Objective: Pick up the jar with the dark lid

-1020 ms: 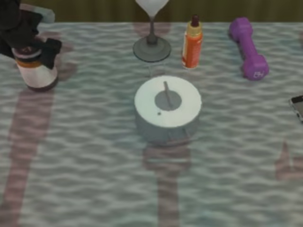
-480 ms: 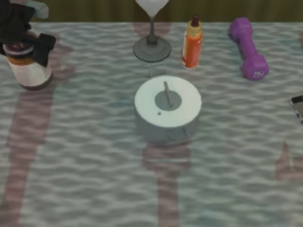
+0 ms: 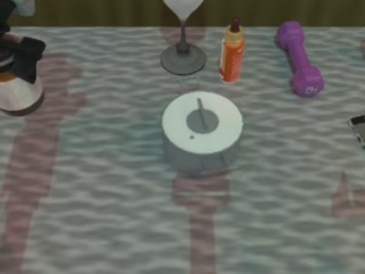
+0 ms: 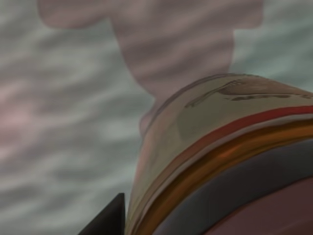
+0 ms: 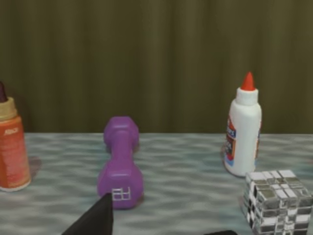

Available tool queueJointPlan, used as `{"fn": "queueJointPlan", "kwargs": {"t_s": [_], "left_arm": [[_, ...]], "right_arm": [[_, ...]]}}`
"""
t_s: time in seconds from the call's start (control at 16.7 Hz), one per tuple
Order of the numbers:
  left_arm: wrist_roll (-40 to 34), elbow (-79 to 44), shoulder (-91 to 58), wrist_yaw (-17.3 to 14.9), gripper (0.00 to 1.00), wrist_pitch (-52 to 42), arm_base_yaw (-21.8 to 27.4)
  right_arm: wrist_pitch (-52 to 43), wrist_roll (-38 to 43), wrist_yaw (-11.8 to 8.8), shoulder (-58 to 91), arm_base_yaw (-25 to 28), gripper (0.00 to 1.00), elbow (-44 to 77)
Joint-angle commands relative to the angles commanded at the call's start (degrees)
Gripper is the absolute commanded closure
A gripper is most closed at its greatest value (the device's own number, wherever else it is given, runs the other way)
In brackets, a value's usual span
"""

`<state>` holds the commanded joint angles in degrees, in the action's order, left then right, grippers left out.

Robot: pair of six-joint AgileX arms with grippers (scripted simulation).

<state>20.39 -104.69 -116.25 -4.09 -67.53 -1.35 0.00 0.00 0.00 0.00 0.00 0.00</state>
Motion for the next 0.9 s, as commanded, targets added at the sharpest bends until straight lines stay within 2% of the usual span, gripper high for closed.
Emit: {"fn": "queueJointPlan", "kwargs": {"t_s": [0.42, 0.6, 0.9], "left_arm": [[-2.0, 0.7, 0.1, 0.5, 1.00, 0.8, 1.4], [-8.9, 3.0, 0.3, 2.0, 1.00, 2.9, 4.9], [-25.6, 8.8, 0.7, 5.5, 1.00, 7.7, 13.3]], "right_arm": [[0.0, 0.0, 0.0, 0.0, 0.0, 0.00, 0.0], [0.0, 0.0, 0.0, 0.0, 0.0, 0.00, 0.0], [0.0, 0.0, 0.0, 0.0, 0.0, 0.00, 0.0]]}}
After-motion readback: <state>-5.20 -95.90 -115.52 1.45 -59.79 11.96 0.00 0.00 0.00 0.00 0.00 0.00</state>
